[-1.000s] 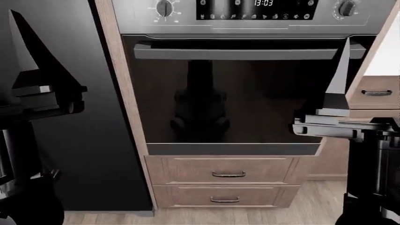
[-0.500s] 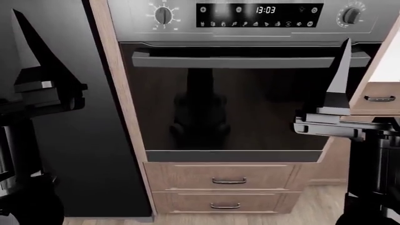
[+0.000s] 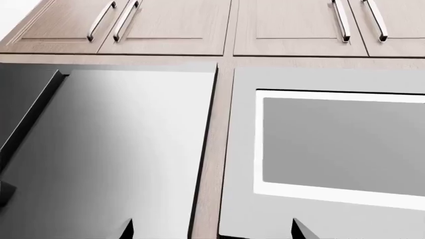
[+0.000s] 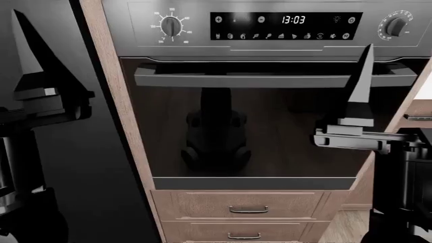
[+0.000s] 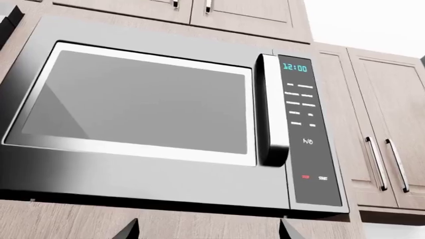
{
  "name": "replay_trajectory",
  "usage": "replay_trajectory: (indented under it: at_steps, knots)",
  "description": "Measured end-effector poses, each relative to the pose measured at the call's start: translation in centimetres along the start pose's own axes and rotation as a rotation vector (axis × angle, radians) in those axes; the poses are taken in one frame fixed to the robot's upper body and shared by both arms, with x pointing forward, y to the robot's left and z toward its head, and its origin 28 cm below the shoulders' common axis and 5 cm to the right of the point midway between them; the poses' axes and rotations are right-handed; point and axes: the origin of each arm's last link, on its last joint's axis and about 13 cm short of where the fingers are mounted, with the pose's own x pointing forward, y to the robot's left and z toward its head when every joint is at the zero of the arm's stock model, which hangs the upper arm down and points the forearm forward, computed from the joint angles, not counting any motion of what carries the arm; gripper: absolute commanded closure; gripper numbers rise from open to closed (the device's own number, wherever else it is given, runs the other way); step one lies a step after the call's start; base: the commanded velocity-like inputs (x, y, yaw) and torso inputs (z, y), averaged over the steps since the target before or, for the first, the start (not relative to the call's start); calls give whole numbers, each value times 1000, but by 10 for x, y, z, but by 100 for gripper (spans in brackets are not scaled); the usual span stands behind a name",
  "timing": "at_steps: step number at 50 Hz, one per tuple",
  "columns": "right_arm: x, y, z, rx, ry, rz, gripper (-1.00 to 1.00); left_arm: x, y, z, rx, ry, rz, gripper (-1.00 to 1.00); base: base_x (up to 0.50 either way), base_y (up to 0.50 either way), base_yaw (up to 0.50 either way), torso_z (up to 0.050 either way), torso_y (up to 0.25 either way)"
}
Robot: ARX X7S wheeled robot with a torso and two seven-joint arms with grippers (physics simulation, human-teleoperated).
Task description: Preheat the oven by turning the temperature knob.
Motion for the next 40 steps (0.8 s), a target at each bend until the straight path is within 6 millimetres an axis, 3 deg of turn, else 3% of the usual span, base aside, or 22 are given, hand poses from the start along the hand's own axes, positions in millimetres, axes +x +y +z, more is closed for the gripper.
replay_trajectory:
  at_steps: [11,25,40]
  knots:
    - [-1,1,-2,-3,10,10,-100,4,-2,10,-21,29,-13,-100,0,0,0,0,0]
    - [-3,4,-3,-5,20,31,-100,29,-8,25,9,41,-63,-100,0,0,0,0,0]
    - [-4,7,-6,-9,32,45,-100,57,-22,33,26,333,-72,-100,0,0,0,0,0]
